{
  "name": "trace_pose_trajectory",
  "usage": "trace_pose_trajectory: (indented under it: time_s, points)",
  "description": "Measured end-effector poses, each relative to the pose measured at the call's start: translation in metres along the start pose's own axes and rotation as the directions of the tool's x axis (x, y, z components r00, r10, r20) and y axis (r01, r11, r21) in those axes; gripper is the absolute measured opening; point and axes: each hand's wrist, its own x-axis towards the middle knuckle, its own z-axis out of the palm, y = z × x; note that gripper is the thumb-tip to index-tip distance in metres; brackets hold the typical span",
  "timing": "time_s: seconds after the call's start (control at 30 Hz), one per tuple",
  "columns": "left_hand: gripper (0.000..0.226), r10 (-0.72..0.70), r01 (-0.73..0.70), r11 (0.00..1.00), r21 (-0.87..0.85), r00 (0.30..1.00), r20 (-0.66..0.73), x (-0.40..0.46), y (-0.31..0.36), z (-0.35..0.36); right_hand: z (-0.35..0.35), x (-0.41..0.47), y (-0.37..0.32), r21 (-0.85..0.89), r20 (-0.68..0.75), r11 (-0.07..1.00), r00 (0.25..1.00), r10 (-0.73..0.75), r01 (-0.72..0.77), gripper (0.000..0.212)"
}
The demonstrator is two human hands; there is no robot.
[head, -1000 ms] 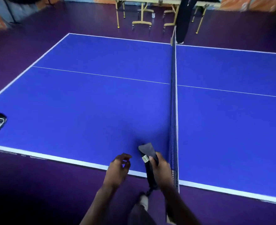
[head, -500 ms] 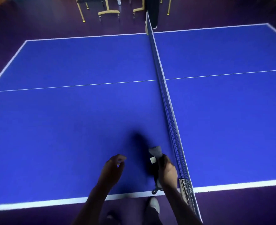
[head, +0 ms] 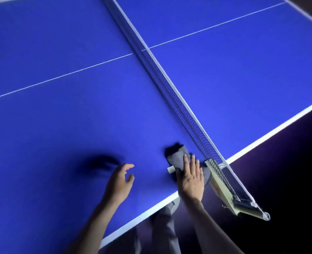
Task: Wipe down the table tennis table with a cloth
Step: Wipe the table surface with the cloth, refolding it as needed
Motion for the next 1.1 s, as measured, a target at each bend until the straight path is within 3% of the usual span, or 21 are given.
trace_pose_trajectory:
  time_s: [0.13, 0.2, 0.3, 0.4, 0.67, 0.8, 0.93, 1.1]
  points:
    - [0.034, 0.018, -0.018, 1.0, 0.011, 0.998, 0.06, 0.006, 0.004, 0.006, -0.005, -0.011, -0.002, 0.029, -0.009, 0.971, 0.971, 0.239, -0.238, 0.078]
    - [0.036, 0.047, -0.049, 0.998, 0.043, 0.997, 0.056, 0.01, 0.008, 0.005, -0.009, -0.007, 0.001, 0.013, -0.033, 0.983, 0.983, 0.182, -0.182, 0.078]
    - [0.041, 0.084, -0.086, 0.99, 0.109, 0.996, 0.026, 0.027, 0.015, 0.002, -0.01, 0.004, 0.017, 0.004, -0.02, 0.997, 0.997, -0.078, 0.078, 0.074]
    - [0.046, 0.114, -0.107, 0.981, 0.162, 0.993, -0.035, 0.053, 0.023, -0.003, -0.005, 0.029, 0.028, -0.033, 0.033, 0.954, 0.954, -0.297, 0.298, 0.07]
    - [0.065, -0.065, 0.105, 0.889, 0.446, 0.993, -0.103, 0.127, 0.01, -0.021, 0.009, 0.146, -0.053, -0.055, 0.012, 0.962, 0.964, -0.267, 0.267, 0.074]
    - [0.069, -0.151, 0.169, 0.879, 0.447, 0.986, -0.076, 0.152, 0.002, -0.024, 0.017, 0.2, -0.09, -0.082, -0.019, 0.951, 0.953, -0.302, 0.299, 0.073]
    - [0.077, -0.112, 0.143, 0.831, 0.538, 0.99, -0.091, 0.149, -0.007, -0.017, 0.023, 0.251, -0.124, -0.049, -0.032, 0.939, 0.939, -0.343, 0.342, 0.07]
    - [0.081, -0.143, 0.192, 0.831, 0.523, 0.981, -0.134, 0.152, -0.002, -0.016, 0.027, 0.315, -0.17, -0.002, -0.061, 0.932, 0.93, -0.362, 0.363, 0.069]
